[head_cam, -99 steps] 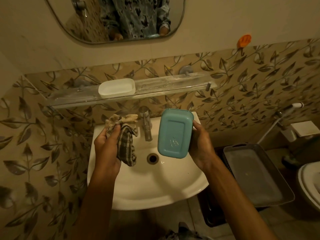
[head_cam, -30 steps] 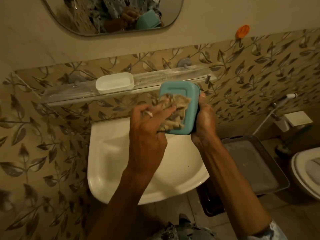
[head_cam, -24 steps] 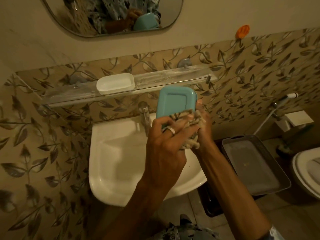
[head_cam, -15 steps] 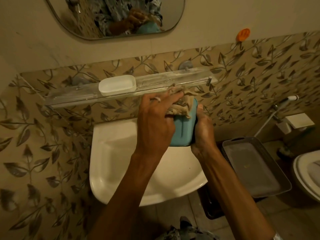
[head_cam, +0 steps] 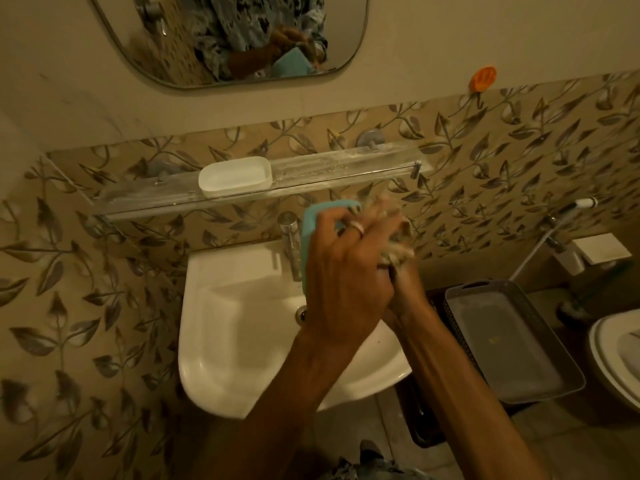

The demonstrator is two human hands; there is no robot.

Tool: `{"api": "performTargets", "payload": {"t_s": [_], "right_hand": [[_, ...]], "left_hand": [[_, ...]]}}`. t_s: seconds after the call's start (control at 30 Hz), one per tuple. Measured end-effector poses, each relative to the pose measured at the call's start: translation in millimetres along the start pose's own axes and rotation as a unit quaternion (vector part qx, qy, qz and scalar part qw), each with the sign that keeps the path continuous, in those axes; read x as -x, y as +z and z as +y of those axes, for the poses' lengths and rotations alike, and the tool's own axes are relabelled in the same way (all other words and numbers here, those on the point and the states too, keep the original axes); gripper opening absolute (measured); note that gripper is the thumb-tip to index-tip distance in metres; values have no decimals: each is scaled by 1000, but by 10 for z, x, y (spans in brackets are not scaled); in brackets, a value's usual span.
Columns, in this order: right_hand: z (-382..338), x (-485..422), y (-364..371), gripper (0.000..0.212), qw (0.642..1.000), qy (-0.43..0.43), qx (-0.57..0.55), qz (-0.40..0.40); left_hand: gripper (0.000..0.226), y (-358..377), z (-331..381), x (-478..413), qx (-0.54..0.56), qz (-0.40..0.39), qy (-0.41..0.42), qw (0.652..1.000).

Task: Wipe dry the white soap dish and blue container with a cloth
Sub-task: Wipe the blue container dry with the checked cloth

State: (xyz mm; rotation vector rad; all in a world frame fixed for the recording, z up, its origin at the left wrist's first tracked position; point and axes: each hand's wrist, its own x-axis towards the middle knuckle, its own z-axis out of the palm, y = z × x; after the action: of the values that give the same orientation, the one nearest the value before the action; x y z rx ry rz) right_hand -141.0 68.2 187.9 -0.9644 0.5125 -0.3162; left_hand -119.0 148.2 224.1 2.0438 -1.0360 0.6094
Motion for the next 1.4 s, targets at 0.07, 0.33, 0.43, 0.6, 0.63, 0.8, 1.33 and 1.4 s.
{"api": "performTargets", "payload": {"t_s": [0.07, 0.33, 0.43, 0.6, 0.63, 0.8, 1.33, 1.4], "right_hand": [[31, 34, 92, 42, 999, -21, 36, 28], [5, 43, -110, 20, 995, 49, -70, 44], [-53, 63, -166, 45, 989, 104, -102, 2], [40, 1, -64, 57, 998, 53, -3, 22], [56, 1, -47, 51, 998, 31, 43, 34], [135, 87, 11, 42, 993, 15, 110, 41], [153, 57, -116, 52, 995, 19, 43, 93], [134, 31, -79, 49, 995, 11, 53, 89]], "left_hand": [[52, -64, -28, -236, 7, -20, -60, 998], [45, -16, -101, 299, -12, -81, 69, 994], [40, -42, -176, 658, -2, -67, 101, 993], [43, -135, -292, 557, 24, 0, 30, 999], [48, -156, -318, 482, 22, 6, -4, 1000], [52, -249, -619, 17, 24, -12, -135, 990], [42, -141, -398, 629, 23, -13, -14, 1000], [42, -132, -436, 540, 20, -8, -26, 999]]}}
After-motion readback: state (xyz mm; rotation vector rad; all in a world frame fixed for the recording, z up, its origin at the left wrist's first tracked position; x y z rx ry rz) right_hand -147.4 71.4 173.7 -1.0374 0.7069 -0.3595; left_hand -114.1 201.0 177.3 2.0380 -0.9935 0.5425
